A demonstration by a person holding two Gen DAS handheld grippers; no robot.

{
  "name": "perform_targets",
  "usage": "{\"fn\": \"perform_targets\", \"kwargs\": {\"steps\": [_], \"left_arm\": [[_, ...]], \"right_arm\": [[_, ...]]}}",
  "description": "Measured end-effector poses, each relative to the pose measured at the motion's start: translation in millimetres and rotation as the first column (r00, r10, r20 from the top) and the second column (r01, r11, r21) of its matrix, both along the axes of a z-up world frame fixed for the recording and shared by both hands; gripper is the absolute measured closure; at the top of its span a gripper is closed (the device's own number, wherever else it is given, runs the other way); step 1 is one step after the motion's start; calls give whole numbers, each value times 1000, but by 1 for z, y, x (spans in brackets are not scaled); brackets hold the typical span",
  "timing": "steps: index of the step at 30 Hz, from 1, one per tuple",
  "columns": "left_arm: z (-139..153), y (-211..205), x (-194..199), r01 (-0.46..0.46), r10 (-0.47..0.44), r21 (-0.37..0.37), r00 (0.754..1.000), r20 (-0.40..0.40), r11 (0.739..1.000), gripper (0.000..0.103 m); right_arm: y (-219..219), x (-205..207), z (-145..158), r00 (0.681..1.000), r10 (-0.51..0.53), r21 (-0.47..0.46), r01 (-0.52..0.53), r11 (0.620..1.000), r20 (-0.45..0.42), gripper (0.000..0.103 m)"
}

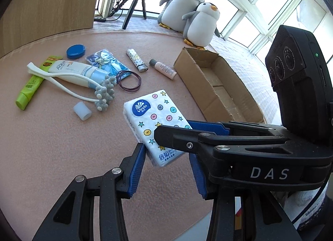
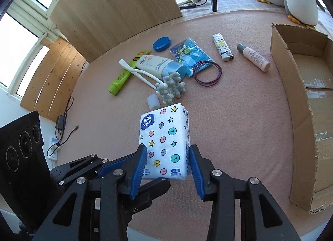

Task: Organize objects
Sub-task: 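Lift the tissue pack with the left gripper and carry it over the cardboard box, then open the left gripper to drop the tissue pack into the box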

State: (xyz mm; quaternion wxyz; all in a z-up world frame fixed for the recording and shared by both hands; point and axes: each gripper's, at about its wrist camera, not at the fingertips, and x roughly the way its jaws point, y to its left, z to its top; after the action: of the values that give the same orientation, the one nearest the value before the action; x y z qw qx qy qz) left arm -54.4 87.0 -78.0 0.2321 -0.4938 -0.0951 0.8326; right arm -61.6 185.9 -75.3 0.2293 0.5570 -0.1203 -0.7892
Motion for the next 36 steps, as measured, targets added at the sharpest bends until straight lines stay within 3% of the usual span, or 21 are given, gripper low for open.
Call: {"fn": "perform_targets", "kwargs": {"steps": [8,21,27,29,30,32,36], "left_arm": [[22,73,-9,122,-121,15,991,-56,992,56],[25,173,-21,274,-271,19,959,-79,962,56],[22,185,-26,285,-286,-12,956,-66,958,54],[20,182,-28,266,-268,-30,962,-59,963,40],[20,179,-29,257,-259,-33,964,-59,966,37],[20,173,-29,247,-249,-37,967,-59,968,37],[18,155,-32,213,-215,-37,975,-49,976,37]], "right_arm": [[66,12,28,991,-114,-2,114,993,-67,65],[166,24,36,953,-290,9,292,956,-94,65],[186,24,30,943,-322,1,323,946,-87,65],[188,23,28,942,-324,-4,325,946,-84,65],[189,22,27,941,-328,-7,329,944,-85,64],[189,20,26,937,-341,-8,341,940,-78,50],[187,17,28,932,-351,-8,352,936,-91,48]]}}
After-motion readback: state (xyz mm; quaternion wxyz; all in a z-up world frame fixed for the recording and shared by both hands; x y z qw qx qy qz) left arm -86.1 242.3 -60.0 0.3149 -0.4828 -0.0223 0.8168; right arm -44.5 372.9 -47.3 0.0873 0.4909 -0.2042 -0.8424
